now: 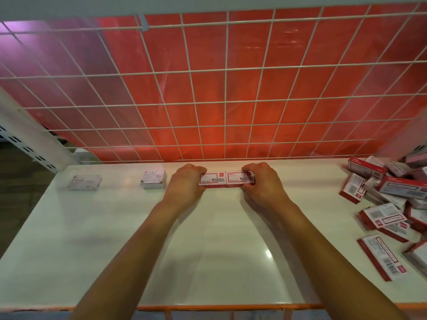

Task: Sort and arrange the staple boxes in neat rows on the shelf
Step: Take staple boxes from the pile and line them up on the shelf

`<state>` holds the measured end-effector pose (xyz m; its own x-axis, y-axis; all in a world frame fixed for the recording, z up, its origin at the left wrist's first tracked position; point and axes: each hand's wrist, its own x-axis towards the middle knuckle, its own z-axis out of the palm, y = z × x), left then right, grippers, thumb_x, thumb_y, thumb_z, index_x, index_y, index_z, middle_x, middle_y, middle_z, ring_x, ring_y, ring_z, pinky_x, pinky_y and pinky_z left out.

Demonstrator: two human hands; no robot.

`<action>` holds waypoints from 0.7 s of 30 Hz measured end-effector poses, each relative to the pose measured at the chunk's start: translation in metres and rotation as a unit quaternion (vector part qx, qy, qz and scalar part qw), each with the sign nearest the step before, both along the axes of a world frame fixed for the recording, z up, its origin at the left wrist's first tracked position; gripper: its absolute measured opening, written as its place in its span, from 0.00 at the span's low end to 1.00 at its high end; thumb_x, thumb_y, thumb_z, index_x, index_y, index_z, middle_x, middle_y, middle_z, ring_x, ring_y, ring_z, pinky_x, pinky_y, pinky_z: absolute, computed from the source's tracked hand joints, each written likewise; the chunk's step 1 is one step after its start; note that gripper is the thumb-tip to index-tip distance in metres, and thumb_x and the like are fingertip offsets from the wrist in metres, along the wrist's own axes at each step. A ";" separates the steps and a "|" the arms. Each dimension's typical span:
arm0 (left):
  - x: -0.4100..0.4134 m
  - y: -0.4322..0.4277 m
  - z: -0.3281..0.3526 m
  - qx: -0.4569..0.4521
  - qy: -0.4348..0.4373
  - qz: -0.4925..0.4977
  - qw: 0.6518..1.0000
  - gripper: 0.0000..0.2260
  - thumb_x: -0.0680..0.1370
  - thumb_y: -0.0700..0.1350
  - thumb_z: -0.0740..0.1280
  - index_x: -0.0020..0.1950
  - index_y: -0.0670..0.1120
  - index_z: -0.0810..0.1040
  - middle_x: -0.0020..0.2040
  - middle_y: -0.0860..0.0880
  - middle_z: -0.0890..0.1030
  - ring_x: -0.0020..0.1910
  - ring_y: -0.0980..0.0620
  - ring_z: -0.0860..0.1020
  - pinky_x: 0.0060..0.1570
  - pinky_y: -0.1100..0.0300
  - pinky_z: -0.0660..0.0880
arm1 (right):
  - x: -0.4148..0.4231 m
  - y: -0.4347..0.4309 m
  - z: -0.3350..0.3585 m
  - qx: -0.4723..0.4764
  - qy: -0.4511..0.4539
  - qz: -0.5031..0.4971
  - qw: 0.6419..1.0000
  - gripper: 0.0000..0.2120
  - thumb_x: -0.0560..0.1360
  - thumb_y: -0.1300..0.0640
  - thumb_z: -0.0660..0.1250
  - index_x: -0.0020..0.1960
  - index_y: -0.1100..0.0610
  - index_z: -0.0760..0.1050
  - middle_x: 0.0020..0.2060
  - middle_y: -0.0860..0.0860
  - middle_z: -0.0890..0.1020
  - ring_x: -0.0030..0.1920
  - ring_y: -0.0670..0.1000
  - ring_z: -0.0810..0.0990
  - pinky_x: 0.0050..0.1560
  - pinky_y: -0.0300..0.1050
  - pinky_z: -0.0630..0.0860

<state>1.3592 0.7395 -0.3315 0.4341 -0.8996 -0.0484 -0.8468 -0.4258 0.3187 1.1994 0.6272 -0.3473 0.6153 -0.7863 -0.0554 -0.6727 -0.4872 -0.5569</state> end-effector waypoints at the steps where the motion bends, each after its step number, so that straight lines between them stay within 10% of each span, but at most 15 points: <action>1: 0.002 0.001 0.002 0.005 -0.003 -0.003 1.000 0.12 0.76 0.43 0.67 0.60 0.48 0.79 0.56 0.46 0.79 0.55 0.46 0.75 0.50 0.58 0.69 | 0.002 0.000 -0.002 -0.004 -0.001 0.004 1.000 0.19 0.73 0.57 0.70 0.63 0.56 0.75 0.59 0.54 0.78 0.58 0.54 0.75 0.60 0.43 0.73; 21: 0.016 0.007 -0.004 0.000 -0.016 -0.016 1.000 0.09 0.75 0.44 0.68 0.55 0.48 0.78 0.54 0.46 0.78 0.53 0.46 0.75 0.48 0.57 0.68 | 0.016 0.007 -0.011 -0.017 -0.007 -0.009 1.000 0.20 0.74 0.56 0.70 0.65 0.56 0.74 0.60 0.54 0.78 0.58 0.54 0.74 0.60 0.45 0.73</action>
